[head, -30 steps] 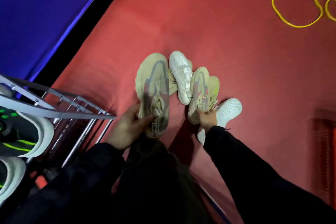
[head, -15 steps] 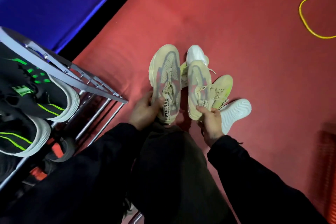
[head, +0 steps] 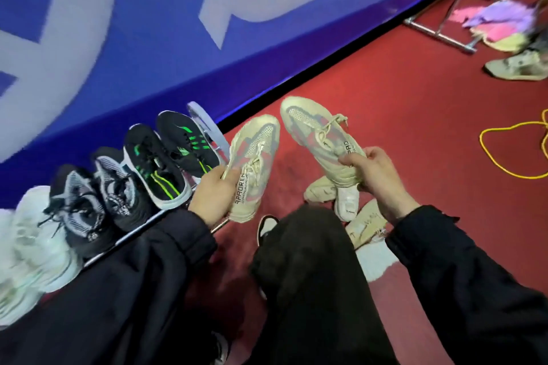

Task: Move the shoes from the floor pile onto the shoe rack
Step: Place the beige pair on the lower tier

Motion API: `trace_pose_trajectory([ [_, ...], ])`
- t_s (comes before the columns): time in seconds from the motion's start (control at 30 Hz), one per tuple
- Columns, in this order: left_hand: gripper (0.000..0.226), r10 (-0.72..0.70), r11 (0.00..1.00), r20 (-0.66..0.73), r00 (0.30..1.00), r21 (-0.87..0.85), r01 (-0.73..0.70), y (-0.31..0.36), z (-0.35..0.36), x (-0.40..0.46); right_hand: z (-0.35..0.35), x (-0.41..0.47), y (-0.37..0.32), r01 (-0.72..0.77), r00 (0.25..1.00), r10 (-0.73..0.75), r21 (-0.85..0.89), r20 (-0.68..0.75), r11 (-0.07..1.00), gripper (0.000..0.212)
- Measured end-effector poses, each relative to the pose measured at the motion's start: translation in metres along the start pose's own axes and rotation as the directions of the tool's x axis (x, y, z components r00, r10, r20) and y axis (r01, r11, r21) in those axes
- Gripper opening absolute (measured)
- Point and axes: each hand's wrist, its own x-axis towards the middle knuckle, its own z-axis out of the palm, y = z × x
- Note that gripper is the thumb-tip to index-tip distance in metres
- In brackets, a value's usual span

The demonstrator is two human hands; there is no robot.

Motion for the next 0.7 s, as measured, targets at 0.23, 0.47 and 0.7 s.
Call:
trace_pose_trajectory([
  [0.23, 0.064, -0.339, 0.869, 0.068, 0.938, -0.360, 0.340, -0.053, -0.051, -0.078, 0.048, -0.052, -0.065, 0.127, 0.965, -0.028, -0.369, 0.262, 0.921, 0.024],
  [0.47, 0.029, -0.561, 0.738, 0.125, 0.819, -0.372, 0.563, -0.129, -0.046, -0.102, 0.110, -0.066, -0.030, 0.039, 0.925, 0.190, -0.578, 0.330, 0.815, 0.026],
  [0.7, 0.021, -0.558, 0.485, 0.233, 0.796, -0.687, 0.541, -0.161, -0.029, -0.056, 0.178, -0.047, 0.029, -0.240, 0.881, 0.379, -0.422, 0.284, 0.874, 0.026],
])
